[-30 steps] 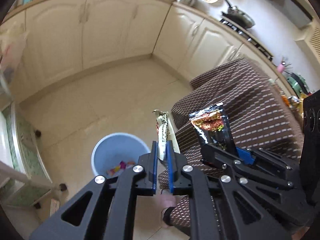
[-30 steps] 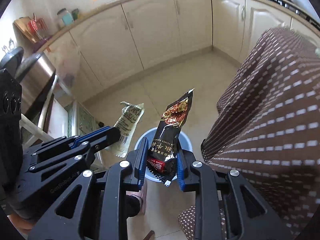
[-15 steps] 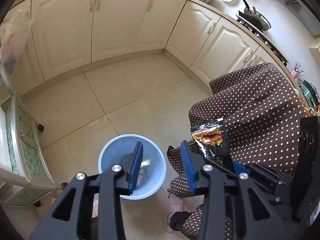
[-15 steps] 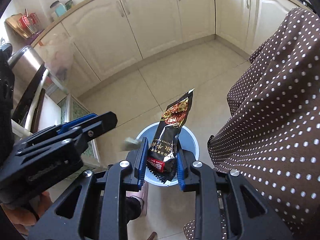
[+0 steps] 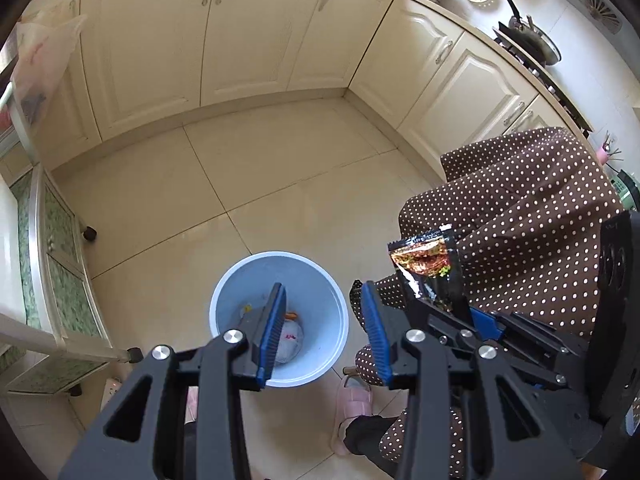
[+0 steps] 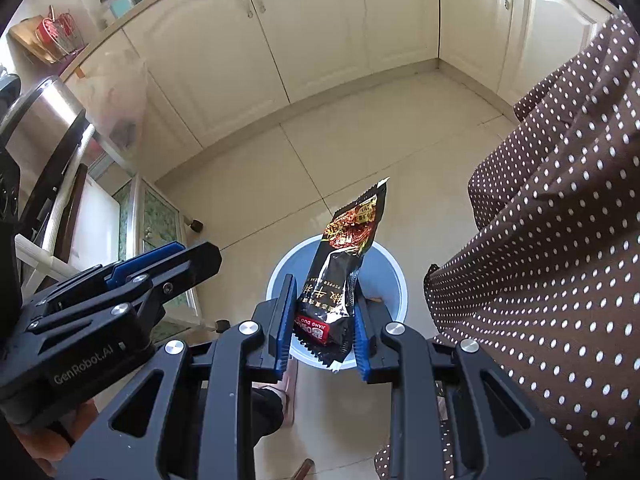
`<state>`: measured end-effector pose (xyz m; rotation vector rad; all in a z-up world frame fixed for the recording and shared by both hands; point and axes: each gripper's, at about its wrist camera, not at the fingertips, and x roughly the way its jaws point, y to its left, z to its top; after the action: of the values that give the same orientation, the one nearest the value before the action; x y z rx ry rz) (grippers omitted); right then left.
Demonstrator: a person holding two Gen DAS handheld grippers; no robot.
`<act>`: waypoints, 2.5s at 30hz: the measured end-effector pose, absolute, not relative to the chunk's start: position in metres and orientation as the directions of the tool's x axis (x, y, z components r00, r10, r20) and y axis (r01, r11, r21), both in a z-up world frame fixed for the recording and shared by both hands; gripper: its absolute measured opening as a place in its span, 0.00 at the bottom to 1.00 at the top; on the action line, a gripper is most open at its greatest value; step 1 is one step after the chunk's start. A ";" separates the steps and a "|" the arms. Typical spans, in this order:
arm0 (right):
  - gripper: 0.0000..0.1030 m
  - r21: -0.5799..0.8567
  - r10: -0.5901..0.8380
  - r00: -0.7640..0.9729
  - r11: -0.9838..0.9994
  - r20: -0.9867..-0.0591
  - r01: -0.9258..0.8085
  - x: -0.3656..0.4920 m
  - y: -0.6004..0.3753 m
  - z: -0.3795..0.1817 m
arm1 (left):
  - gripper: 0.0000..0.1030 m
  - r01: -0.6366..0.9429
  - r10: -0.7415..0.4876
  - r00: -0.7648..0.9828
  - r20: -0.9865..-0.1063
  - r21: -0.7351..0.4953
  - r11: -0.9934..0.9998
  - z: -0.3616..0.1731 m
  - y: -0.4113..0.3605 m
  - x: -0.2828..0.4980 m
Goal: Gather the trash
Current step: 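Carry both wrappers over the blue bin and open both tools, then swing both tools back toward the table, then grasp the gold chip bag with the left tool while the right grasps the orange bread bag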
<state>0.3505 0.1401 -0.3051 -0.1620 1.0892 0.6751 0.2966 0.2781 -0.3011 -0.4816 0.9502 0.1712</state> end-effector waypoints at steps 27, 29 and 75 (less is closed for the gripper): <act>0.50 0.060 0.411 0.609 0.857 -0.678 -0.511 0.318 0.047 -0.164 | 0.39 -0.098 -0.173 0.738 -0.652 -0.358 0.929 -0.167 0.197 0.283; 0.54 0.030 0.375 0.671 0.884 -0.640 -0.466 0.313 0.013 -0.144 | 0.41 -0.039 -0.201 0.751 -0.628 -0.346 0.937 -0.150 0.169 0.284; 0.71 0.303 0.077 0.774 0.941 -0.628 0.151 0.396 -0.375 -0.145 | 0.03 0.451 -0.472 0.715 -0.515 -0.175 0.875 -0.088 -0.193 0.427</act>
<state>0.3956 -0.3747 -0.1447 0.3498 0.6874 -0.0409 0.4266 -0.1927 -0.0879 -0.0374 0.5805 -0.5112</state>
